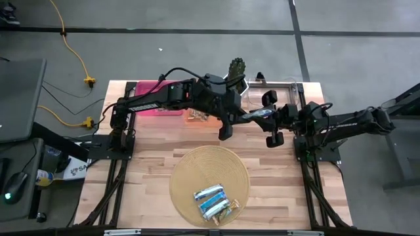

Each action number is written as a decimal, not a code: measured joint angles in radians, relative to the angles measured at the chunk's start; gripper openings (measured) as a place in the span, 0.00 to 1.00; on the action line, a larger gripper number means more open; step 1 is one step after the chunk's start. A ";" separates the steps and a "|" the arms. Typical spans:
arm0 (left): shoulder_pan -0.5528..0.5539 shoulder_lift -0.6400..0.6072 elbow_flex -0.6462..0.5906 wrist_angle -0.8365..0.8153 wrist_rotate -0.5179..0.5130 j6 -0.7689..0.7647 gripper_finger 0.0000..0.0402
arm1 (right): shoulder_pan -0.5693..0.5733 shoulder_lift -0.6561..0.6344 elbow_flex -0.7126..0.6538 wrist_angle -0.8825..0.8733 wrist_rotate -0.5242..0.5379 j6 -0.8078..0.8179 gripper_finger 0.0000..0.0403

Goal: Pick and place Granola Bars by type
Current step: Put the blue granola bar into the transparent bin

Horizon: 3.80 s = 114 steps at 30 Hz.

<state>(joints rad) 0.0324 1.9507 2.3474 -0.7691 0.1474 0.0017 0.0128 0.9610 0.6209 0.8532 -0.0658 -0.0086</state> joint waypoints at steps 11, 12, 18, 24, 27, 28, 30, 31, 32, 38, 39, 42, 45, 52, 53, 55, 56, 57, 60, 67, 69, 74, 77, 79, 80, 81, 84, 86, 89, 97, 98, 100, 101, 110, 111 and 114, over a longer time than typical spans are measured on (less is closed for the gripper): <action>0.000 0.001 -0.001 0.016 -0.008 0.000 0.15 | 0.000 -0.020 0.000 -0.011 0.003 0.000 0.14; 0.000 0.001 -0.001 0.016 -0.008 0.000 0.15 | 0.000 -0.021 0.000 -0.014 0.003 0.000 0.14; 0.000 0.001 -0.001 0.010 -0.011 0.020 0.15 | 0.000 -0.025 0.000 -0.034 0.005 0.000 0.14; 0.000 0.001 -0.001 0.010 -0.039 0.040 0.15 | 0.000 -0.027 0.000 -0.038 0.007 -0.016 0.14; -0.001 0.001 -0.001 0.008 -0.073 0.075 0.16 | -0.001 -0.028 0.000 -0.042 0.008 -0.018 0.14; -0.001 0.001 -0.001 0.009 -0.076 0.082 0.18 | -0.001 -0.028 0.000 -0.041 0.008 -0.018 0.14; 0.000 0.000 0.000 0.010 -0.079 0.092 0.22 | 0.000 -0.029 0.000 -0.041 0.007 -0.018 0.14; 0.000 0.000 0.000 0.010 -0.080 0.097 0.25 | 0.000 -0.029 0.000 -0.041 0.007 -0.018 0.14; 0.000 0.000 0.000 0.010 -0.080 0.098 0.28 | 0.000 -0.029 0.000 -0.041 0.006 -0.018 0.14; 0.000 0.008 0.002 0.011 -0.080 0.099 0.47 | 0.000 -0.037 0.000 -0.043 0.007 -0.024 0.14; 0.000 0.011 0.002 0.009 -0.080 0.099 0.50 | 0.000 -0.044 0.000 -0.046 0.009 -0.028 0.14; 0.000 0.019 0.001 -0.015 -0.085 0.099 0.56 | -0.003 -0.065 0.000 -0.053 0.012 -0.042 0.14; 0.000 0.039 0.002 -0.041 -0.113 0.099 0.60 | -0.014 -0.090 0.000 -0.075 0.012 -0.042 0.14; 0.000 0.094 0.002 -0.086 -0.291 0.106 0.61 | -0.041 -0.163 0.000 -0.176 0.047 -0.048 0.14; 0.000 0.096 0.002 -0.111 -0.331 0.097 0.61 | -0.045 -0.171 0.000 -0.191 0.060 -0.055 0.14; 0.001 0.097 -0.001 -0.135 -0.376 0.075 0.61 | -0.053 -0.198 0.000 -0.232 0.079 -0.065 0.14; 0.002 0.097 -0.001 -0.131 -0.383 0.073 0.61 | -0.057 -0.209 0.000 -0.251 0.088 -0.068 0.14; 0.004 0.092 -0.001 -0.133 -0.387 0.073 0.61 | -0.061 -0.218 0.000 -0.264 0.097 -0.071 0.14; 0.017 0.058 0.000 -0.141 -0.378 0.072 0.61 | -0.076 -0.252 0.000 -0.317 0.129 -0.077 0.14; 0.098 -0.050 0.001 -0.263 -0.259 0.026 0.61 | -0.121 -0.323 0.001 -0.455 0.172 -0.090 0.14; 0.128 -0.082 0.001 -0.304 -0.230 0.014 0.61 | -0.135 -0.337 0.000 -0.492 0.186 -0.096 0.14; 0.188 -0.139 0.001 -0.359 -0.155 0.011 0.61 | -0.172 -0.363 0.001 -0.585 0.232 -0.105 0.14; 0.213 -0.164 -0.001 -0.376 -0.111 0.016 0.61 | -0.192 -0.369 0.000 -0.619 0.260 -0.104 0.14; 0.227 -0.186 -0.001 -0.379 -0.088 0.022 0.61 | -0.206 -0.369 0.000 -0.638 0.278 -0.094 0.14; 0.235 -0.198 -0.001 -0.382 -0.074 0.026 0.61 | -0.213 -0.367 0.000 -0.641 0.288 -0.082 0.14; 0.241 -0.211 -0.001 -0.384 -0.066 0.033 0.61 | -0.221 -0.367 0.000 -0.648 0.299 -0.071 0.14; 0.260 -0.250 -0.001 -0.391 -0.042 0.056 0.61 | -0.247 -0.366 0.000 -0.673 0.349 -0.036 0.14; 0.272 -0.281 -0.001 -0.392 -0.023 0.069 0.61 | -0.268 -0.365 0.000 -0.700 0.392 -0.012 0.14; 0.290 -0.325 0.000 -0.407 0.002 0.093 0.61 | -0.304 -0.365 0.000 -0.709 0.435 0.009 0.14; 0.302 -0.528 -0.245 -0.315 0.033 0.114 0.61 | -0.419 -0.364 0.000 -0.783 0.479 0.090 0.14; 0.302 -0.571 -0.318 -0.275 0.032 0.103 0.61 | -0.435 -0.360 0.000 -0.800 0.477 0.104 0.14; 0.303 -0.668 -0.489 -0.156 0.033 0.080 0.61 | -0.464 -0.356 0.000 -0.829 0.475 0.128 0.14; 0.303 -0.719 -0.582 -0.085 0.033 0.064 0.61 | -0.476 -0.352 0.000 -0.835 0.475 0.137 0.14; 0.302 -1.194 -1.369 0.538 0.018 -0.183 0.61 | -0.575 -0.342 0.000 -0.909 0.451 0.209 0.14; 0.302 -1.240 -1.441 0.596 0.017 -0.213 0.61 | -0.587 -0.339 0.000 -0.920 0.447 0.221 0.14; 0.301 -1.373 -1.638 0.722 -0.027 -0.302 0.61 | -0.623 -0.317 0.000 -0.932 0.423 0.259 0.14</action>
<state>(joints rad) 0.3337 0.5782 0.7097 -0.0471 0.1206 -0.3006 -0.6105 0.6441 0.6209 -0.0787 0.3569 0.2500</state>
